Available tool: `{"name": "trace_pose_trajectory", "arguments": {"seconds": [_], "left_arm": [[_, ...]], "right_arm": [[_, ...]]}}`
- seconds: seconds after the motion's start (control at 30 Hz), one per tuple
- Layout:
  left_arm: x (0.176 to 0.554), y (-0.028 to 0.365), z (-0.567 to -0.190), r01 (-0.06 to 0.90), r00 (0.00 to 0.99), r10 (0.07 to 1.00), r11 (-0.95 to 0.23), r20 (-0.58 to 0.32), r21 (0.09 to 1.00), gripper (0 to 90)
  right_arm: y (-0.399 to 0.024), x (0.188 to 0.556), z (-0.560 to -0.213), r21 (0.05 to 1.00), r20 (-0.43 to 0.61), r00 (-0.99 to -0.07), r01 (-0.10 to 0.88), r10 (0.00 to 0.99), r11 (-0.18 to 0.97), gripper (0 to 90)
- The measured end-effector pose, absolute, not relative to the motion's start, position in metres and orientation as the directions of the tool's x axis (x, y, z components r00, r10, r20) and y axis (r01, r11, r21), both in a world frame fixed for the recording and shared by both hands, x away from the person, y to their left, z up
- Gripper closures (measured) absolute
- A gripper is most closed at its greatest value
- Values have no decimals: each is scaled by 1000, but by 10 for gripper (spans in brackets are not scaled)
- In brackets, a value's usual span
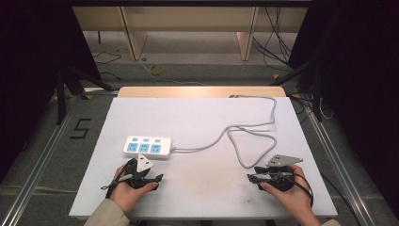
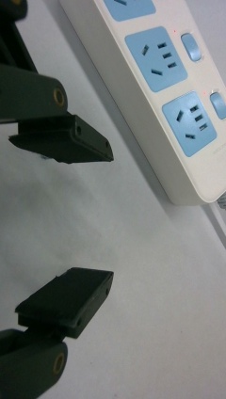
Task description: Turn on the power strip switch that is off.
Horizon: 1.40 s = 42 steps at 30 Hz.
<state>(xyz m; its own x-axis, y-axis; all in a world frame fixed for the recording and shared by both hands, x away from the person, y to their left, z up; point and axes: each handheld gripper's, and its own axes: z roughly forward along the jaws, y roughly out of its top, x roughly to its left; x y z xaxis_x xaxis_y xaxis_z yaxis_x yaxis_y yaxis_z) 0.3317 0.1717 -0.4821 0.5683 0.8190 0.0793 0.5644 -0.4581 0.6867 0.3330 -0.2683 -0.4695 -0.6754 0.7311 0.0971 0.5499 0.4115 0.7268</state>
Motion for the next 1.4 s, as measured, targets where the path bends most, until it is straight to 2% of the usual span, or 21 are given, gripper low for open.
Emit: {"name": "trace_pose_trajectory", "arguments": {"seconds": [0.03, 0.07, 0.1, 0.13, 0.2, 0.23, 0.27, 0.3, 0.37, 0.67, 0.73, 1.4], "left_arm": [[332, 172, -482, 568, 568, 819, -456, 75, 685, 462], [331, 173, -481, 580, 560, 825, -450, 69, 679, 462], [331, 175, -480, 593, 547, 835, -442, 66, 673, 631], [331, 176, -480, 595, 548, 834, -441, 62, 672, 698], [330, 176, -479, 599, 542, 838, -439, 64, 670, 782], [330, 176, -479, 599, 541, 838, -442, 70, 667, 782], [330, 176, -479, 601, 542, 837, -446, 71, 664, 869], [330, 177, -478, 602, 539, 839, -447, 75, 662, 894], [330, 177, -476, 603, 539, 837, -461, 94, 651, 896], [330, 178, -471, 625, 515, 855, -427, 66, 653, 897], [331, 180, -468, 646, 496, 868, -396, 35, 653, 897], [345, 193, -454, 665, 431, 900, -365, 65, 651, 897]], "right_arm": [[-268, 333, -469, 729, 95, -676, 548, 731, 411, 548], [-268, 333, -469, 729, 95, -676, 548, 731, 411, 548], [-268, 333, -469, 733, 89, -677, 541, 730, 413, 551], [-268, 332, -468, 734, 88, -677, 540, 730, 412, 552], [-268, 332, -468, 736, 86, -677, 538, 731, 411, 553], [-268, 332, -468, 736, 86, -677, 538, 731, 411, 553], [-268, 332, -468, 736, 85, -677, 537, 731, 412, 554], [-268, 332, -468, 736, 85, -677, 537, 731, 411, 554], [-268, 332, -468, 737, 88, -676, 539, 731, 409, 554], [-267, 332, -468, 734, 92, -679, 541, 728, 412, 554], [-267, 332, -469, 733, 94, -679, 543, 728, 411, 554], [-264, 331, -470, 726, 107, -693, 544, 713, 421, 521]]}}
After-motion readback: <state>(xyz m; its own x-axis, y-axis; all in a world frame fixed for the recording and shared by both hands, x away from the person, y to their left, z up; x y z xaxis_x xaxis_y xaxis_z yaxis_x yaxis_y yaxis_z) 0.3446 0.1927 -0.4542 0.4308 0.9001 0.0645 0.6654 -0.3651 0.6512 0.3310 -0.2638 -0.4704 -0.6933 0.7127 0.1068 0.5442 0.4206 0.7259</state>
